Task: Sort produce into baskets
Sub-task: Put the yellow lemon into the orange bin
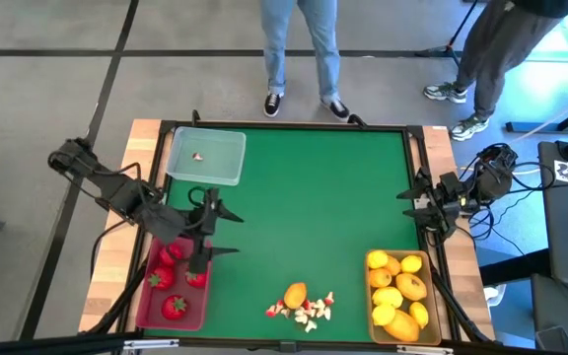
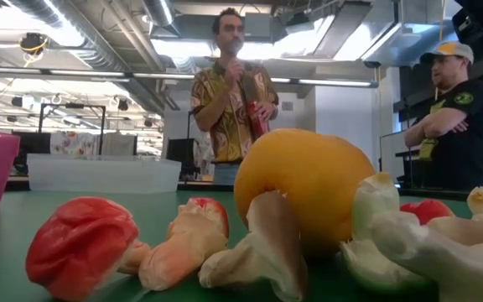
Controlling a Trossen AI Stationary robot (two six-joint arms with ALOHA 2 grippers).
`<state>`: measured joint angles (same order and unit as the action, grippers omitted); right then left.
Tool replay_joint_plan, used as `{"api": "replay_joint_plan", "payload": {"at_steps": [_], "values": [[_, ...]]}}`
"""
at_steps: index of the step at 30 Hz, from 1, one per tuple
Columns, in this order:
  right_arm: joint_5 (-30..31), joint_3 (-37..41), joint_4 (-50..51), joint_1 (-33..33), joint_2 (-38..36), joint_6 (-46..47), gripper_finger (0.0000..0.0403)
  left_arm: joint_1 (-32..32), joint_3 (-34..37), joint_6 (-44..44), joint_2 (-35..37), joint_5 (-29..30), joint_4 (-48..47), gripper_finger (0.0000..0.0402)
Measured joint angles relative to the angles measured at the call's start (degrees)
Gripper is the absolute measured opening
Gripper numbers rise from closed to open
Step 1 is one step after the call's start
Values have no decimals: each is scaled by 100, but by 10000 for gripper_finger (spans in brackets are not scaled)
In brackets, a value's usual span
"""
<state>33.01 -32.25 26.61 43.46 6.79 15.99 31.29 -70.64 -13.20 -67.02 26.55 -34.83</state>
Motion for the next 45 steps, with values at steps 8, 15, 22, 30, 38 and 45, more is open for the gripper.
{"api": "replay_joint_plan", "payload": {"at_steps": [8, 15, 22, 30, 38, 45], "values": [[105, 0, 24, 2, 0, -1, 221, -72, 1648, -471, 598, 57, 1096, 318], [106, 11, -64, 0, 0, -317, 221, -199, 2688, -431, 945, -76, 2630, 318], [97, 11, 9, 1, 0, -448, 221, -377, 3015, -277, 1214, -76, 2871, 318], [285, 11, 72, 1, -1, -418, 221, -680, 3526, -1134, 1407, -77, 2706, 318], [236, 11, 98, 1, -1, -282, 221, -415, 3346, -1229, -129, -498, 3279, 318], [245, 11, 98, 0, -2, -268, 221, -400, 2259, -858, -2138, -800, 3555, 318]]}}
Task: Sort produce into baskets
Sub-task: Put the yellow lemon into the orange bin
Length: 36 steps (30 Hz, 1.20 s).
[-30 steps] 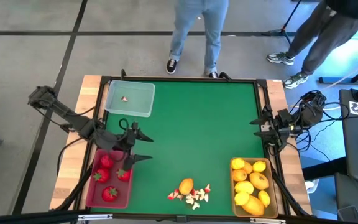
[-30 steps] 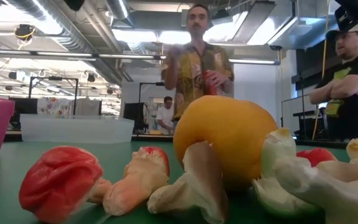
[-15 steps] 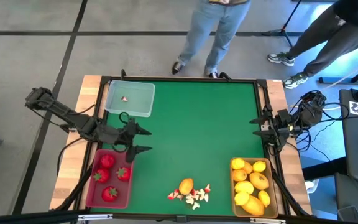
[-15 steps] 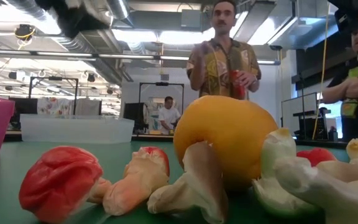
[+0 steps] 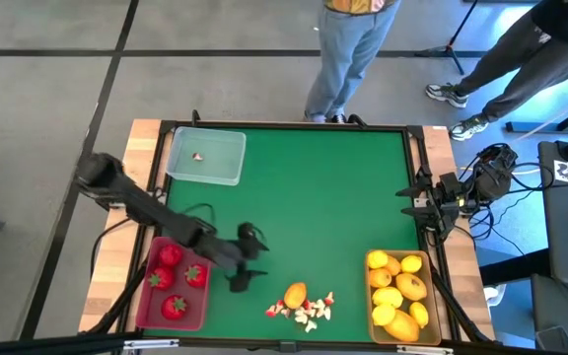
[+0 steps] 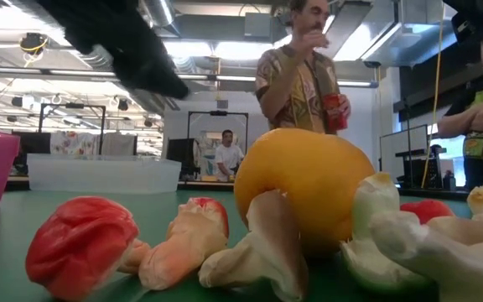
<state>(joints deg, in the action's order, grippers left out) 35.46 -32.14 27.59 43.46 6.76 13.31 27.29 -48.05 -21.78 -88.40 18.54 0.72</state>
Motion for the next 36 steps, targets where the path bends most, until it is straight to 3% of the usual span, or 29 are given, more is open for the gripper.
{"api": "replay_joint_plan", "payload": {"at_steps": [5, 8, 14, 19, 23, 27, 36], "values": [[1, 0, 52, 2, 2, 29, 221, 15, -1005, 18, -1111, -90, -101, 317], [5, 0, 121, 1, 2, 147, 221, -47, -1728, -654, -1559, -35, -533, 317], [6, 0, 292, 0, 1, 299, 221, -54, -2930, -1947, -1982, 15, -1834, 317], [-52, 0, 304, 2, 0, 397, 221, 74, -3618, -2341, -2295, 212, -2345, 317], [-60, 0, 375, 1, 0, 494, 221, 76, -3939, -2900, -2701, 361, -2908, 317], [-60, 0, 419, 0, 0, 595, 221, 20, -3967, -3606, -3081, 110, -3048, 317], [-67, 0, 493, 0, 0, 766, 221, 20, -3989, -3570, -3186, -183, -2667, 317]]}}
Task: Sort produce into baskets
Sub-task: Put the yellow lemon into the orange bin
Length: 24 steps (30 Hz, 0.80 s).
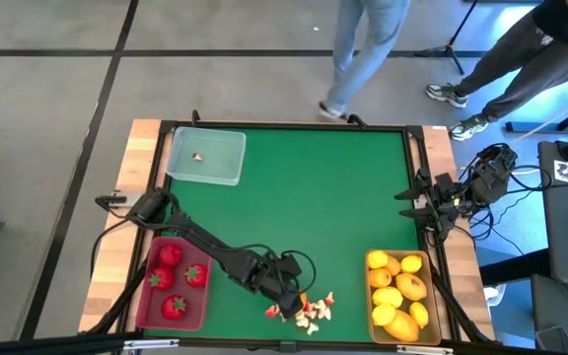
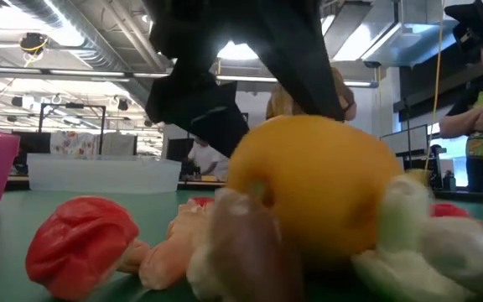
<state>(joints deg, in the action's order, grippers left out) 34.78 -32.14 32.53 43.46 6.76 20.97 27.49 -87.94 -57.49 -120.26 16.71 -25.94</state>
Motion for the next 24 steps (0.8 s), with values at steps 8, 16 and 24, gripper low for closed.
{"api": "replay_joint_plan", "payload": {"at_steps": [8, 16, 24], "values": [[-6, 0, 272, 1, 1, 322, 221, -60, -391, 940, 172, -636, -525, 317], [-5, 0, 317, 0, 0, 343, 221, 301, -770, 1067, 78, -437, -764, 317], [17, 0, 345, 1, 2, 458, 221, 129, -758, 957, -282, -399, -812, 318]]}}
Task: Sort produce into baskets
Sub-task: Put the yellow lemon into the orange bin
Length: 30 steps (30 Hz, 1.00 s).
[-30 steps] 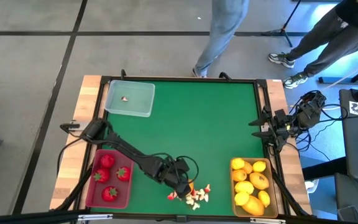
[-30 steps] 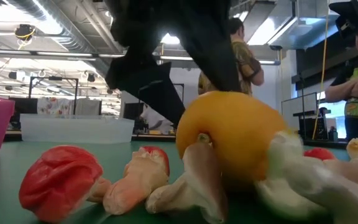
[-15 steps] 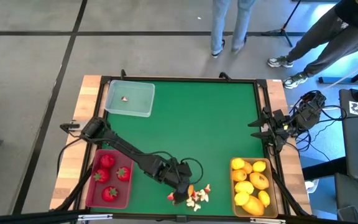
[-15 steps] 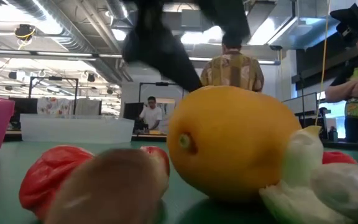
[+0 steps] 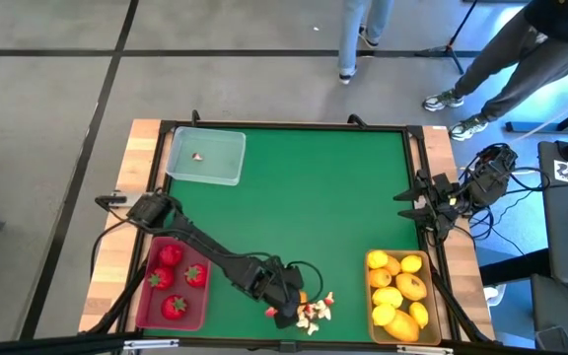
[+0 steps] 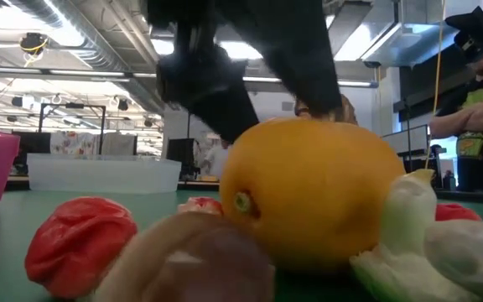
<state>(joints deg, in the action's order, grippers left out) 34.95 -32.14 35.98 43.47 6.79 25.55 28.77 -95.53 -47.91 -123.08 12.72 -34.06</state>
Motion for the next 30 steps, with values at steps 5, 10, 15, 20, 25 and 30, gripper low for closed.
{"api": "replay_joint_plan", "payload": {"at_steps": [5, 10, 15, 20, 25, 30], "values": [[-41, 0, 27, 1, 0, 36, 221, -51, 0, -82, -29, -95, 178, 318], [-45, 0, 82, 0, 0, 36, 221, -36, 0, -116, -31, -247, 346, 318], [-45, 0, 84, -1, 0, 36, 221, -39, 0, -253, -31, -383, 341, 318], [-45, 0, 87, -1, 0, 36, 221, -37, -2, -258, -61, -375, 357, 318], [-45, 0, 85, 1, 0, 36, 221, -39, -2, -282, -288, -523, 336, 318], [-45, 0, 88, 0, 0, 36, 221, -84, 0, -281, -429, -670, 341, 318]]}}
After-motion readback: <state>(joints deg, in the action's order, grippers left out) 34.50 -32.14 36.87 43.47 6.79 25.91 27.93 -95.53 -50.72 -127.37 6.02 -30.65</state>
